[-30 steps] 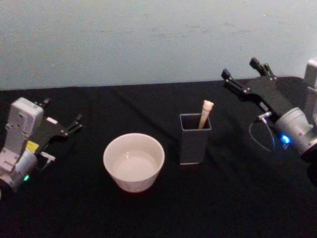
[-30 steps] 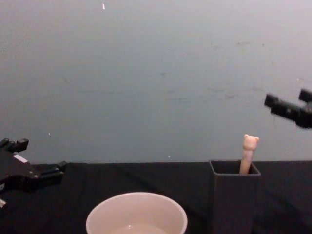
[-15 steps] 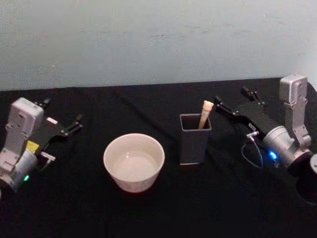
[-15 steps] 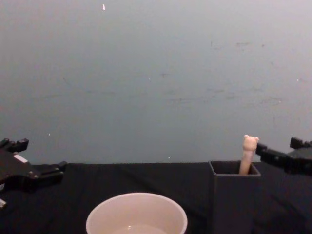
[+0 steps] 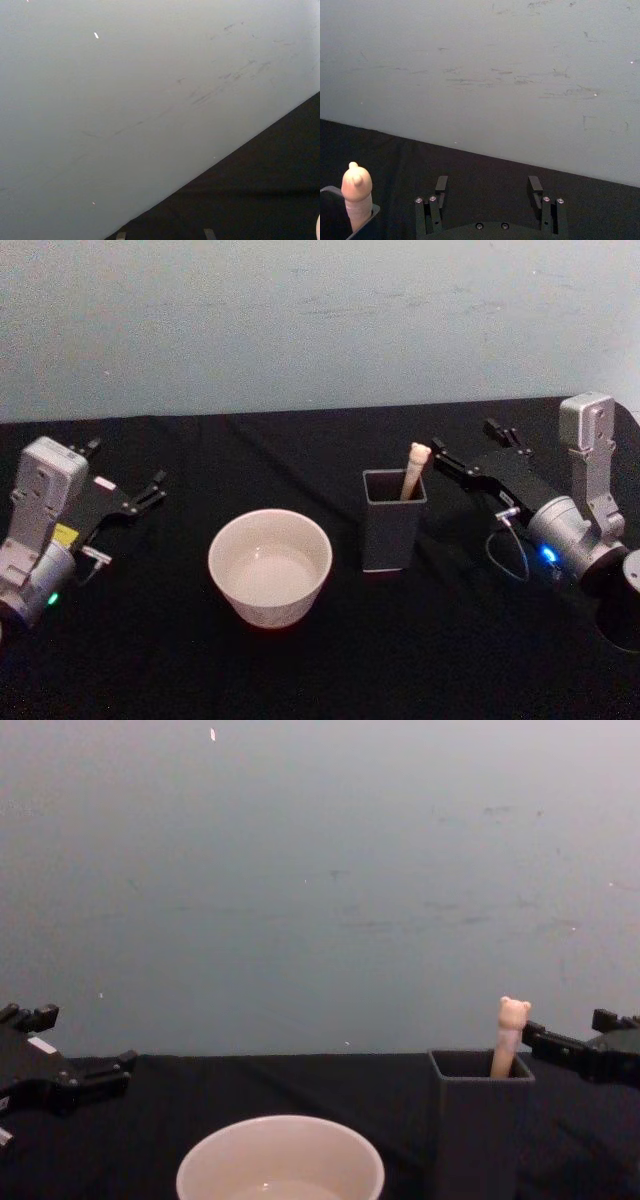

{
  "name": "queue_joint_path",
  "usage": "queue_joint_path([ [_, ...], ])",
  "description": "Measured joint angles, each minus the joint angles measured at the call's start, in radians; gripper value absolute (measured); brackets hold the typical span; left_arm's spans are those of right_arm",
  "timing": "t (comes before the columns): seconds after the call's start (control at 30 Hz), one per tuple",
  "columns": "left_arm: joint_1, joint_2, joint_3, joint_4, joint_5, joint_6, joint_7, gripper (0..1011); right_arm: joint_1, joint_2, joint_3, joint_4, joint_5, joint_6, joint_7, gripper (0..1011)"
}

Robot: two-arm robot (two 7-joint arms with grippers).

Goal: Pick up the stirring spoon with one hand, stir inside the cup, then place it back in its original position.

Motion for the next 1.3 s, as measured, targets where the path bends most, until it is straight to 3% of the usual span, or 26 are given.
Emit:
queue_joint_path([
  [1.3, 0.0, 0.0, 0.0, 0.0, 0.0, 0.0, 0.0, 1001, -0.001, 0.002, 0.001, -0.003, 0.005, -0.004, 0.001, 1002],
])
